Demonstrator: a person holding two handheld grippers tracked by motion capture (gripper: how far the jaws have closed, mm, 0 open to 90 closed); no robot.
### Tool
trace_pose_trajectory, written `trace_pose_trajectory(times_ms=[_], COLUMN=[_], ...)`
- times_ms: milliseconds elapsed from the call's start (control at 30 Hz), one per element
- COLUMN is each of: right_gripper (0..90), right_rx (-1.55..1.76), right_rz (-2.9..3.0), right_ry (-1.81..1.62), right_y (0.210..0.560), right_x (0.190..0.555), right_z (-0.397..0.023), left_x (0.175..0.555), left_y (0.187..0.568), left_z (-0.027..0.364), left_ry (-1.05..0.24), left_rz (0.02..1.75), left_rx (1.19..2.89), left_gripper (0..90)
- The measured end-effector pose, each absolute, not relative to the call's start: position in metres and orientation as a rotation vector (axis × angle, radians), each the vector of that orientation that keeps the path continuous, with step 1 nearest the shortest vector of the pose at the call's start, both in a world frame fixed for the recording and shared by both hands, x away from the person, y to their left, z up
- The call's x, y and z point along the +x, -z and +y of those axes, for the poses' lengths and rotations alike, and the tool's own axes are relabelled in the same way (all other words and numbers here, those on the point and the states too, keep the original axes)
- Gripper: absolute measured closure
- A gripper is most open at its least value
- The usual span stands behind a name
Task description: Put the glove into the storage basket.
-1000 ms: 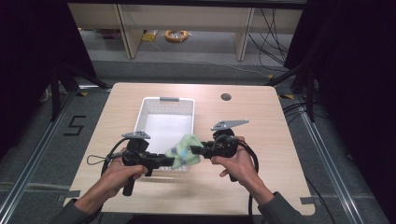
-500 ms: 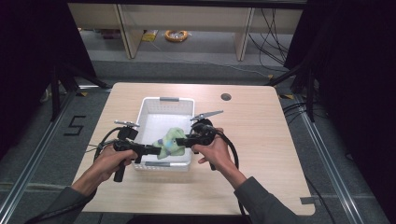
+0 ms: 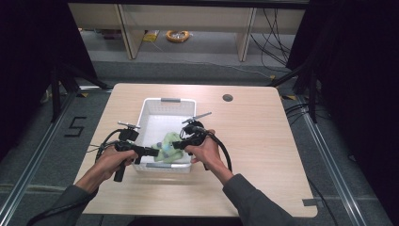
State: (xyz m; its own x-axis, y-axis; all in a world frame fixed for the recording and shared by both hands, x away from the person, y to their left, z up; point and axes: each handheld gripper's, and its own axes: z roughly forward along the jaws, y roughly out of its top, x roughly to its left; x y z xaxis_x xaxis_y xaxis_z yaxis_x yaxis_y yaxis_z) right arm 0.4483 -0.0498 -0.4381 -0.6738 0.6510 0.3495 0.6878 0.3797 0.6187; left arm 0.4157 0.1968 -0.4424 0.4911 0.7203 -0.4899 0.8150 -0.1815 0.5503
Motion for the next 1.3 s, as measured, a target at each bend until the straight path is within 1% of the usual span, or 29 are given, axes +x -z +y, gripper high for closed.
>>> trace_pose_trajectory(times_ms=[167, 267, 300, 400, 467, 533, 633, 767, 867, 933, 1067, 1100, 1167, 1200, 1233, 1300], right_gripper=[72.2, 72.2, 72.2, 72.1, 72.1, 72.0, 71.9, 71.6, 70.7, 70.0, 67.8, 67.3, 65.8, 64.2, 60.0, 54.3], right_rx=[-1.23, -1.23, -1.232, -1.274, -1.276, -1.296, -1.288, -1.248, -1.281, -1.314, -1.3, -1.248, -1.291, -1.294, -1.265, -1.304], right_rz=[-2.603, -2.622, -2.633, -2.628, -2.641, -2.647, -2.657, -2.671, -2.641, -2.642, -2.644, -2.688, -2.67, -2.667, -2.689, -2.685], right_ry=[1.186, 1.149, 1.142, 1.089, 1.066, 1.049, 1.045, 1.042, 1.015, 0.99, 1.006, 1.039, 1.007, 1.0, 1.022, 0.986], right_y=[0.436, 0.437, 0.438, 0.439, 0.441, 0.442, 0.444, 0.448, 0.447, 0.446, 0.448, 0.45, 0.449, 0.448, 0.448, 0.445], right_x=[0.449, 0.451, 0.452, 0.452, 0.454, 0.455, 0.457, 0.459, 0.455, 0.452, 0.45, 0.452, 0.449, 0.448, 0.449, 0.447], right_z=[-0.046, -0.045, -0.045, -0.044, -0.045, -0.045, -0.046, -0.044, -0.04, -0.039, -0.04, -0.042, -0.042, -0.042, -0.042, -0.041], left_x=[0.417, 0.418, 0.417, 0.418, 0.418, 0.418, 0.415, 0.407, 0.402, 0.398, 0.391, 0.388, 0.384, 0.381, 0.378, 0.37], left_y=[0.443, 0.44, 0.438, 0.436, 0.433, 0.429, 0.425, 0.419, 0.415, 0.412, 0.412, 0.412, 0.413, 0.413, 0.413, 0.415], left_z=[0.197, 0.197, 0.197, 0.199, 0.2, 0.203, 0.204, 0.198, 0.195, 0.194, 0.188, 0.187, 0.183, 0.181, 0.179, 0.173], left_ry=[0.133, 0.118, 0.094, 0.09, 0.052, 0.046, 0.038, 0.013, 0.003, 0.001, -0.001, 0.003, -0.006, -0.013, -0.011, 0.004], left_rz=[1.282, 1.278, 1.291, 1.304, 1.318, 1.319, 1.301, 1.276, 1.26, 1.242, 1.231, 1.227, 1.212, 1.207, 1.202, 1.188], left_rx=[1.968, 1.967, 1.972, 1.949, 1.937, 1.901, 1.887, 1.89, 1.872, 1.871, 1.86, 1.855, 1.856, 1.866, 1.872, 1.881], left_gripper=[69.6, 65.7, 63.9, 60.5, 58.3, 57.4, 56.2, 51.7, 48.3, 48.3, 47.9, 47.7, 46.7, 45.5, 43.8, 40.4])
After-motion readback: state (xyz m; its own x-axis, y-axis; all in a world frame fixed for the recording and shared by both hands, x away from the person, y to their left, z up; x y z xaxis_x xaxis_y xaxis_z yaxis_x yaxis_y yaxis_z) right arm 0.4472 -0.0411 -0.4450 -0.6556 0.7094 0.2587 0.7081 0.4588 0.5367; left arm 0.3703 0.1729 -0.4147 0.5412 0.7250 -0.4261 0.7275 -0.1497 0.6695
